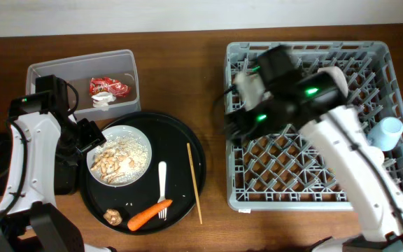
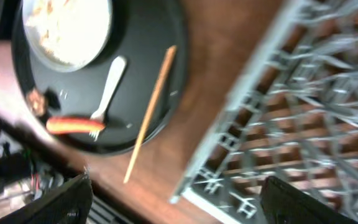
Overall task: Sort waste into correct bins and load items into the dishwasher rack
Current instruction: 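Release the pink saucer upright in the rack, move right gripper to tray, then grasp the wooden chopstick on the black tray with the right gripper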
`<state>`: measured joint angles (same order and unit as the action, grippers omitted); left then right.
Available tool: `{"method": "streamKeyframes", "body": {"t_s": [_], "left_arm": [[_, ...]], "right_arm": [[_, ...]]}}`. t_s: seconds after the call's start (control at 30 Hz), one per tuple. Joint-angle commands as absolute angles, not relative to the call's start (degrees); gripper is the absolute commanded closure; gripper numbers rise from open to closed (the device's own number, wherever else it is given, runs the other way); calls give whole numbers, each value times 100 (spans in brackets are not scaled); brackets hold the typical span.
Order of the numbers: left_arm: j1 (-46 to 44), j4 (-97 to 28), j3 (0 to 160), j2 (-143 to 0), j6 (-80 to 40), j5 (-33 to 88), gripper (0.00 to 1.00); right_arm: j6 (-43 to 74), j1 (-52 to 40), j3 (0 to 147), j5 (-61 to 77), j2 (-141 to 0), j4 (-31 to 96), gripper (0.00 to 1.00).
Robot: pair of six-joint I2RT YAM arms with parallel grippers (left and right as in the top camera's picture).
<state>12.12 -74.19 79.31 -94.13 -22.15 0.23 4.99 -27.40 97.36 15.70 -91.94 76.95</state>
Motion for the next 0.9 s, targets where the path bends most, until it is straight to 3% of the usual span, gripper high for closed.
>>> {"method": "streamKeyframes", "body": {"t_s": [0.0, 0.27, 0.5, 0.87], "left_arm": [[1216, -7474, 7955, -9323, -2222, 60, 23], [1216, -7509, 7955, -9323, -2220, -5, 23], [1216, -7505, 7955, -9323, -2222, -5, 23], [1216, -7507, 7955, -9323, -2222, -5, 23]], "right_arm": [[1352, -3671, 9727, 803, -9588, 7605, 10], [2606, -4591, 9727, 548, -10960, 7102, 13], [2864, -4821, 9727, 550, -11861, 6812, 17], [3402, -4890, 9727, 462, -12521, 6657, 35]]}}
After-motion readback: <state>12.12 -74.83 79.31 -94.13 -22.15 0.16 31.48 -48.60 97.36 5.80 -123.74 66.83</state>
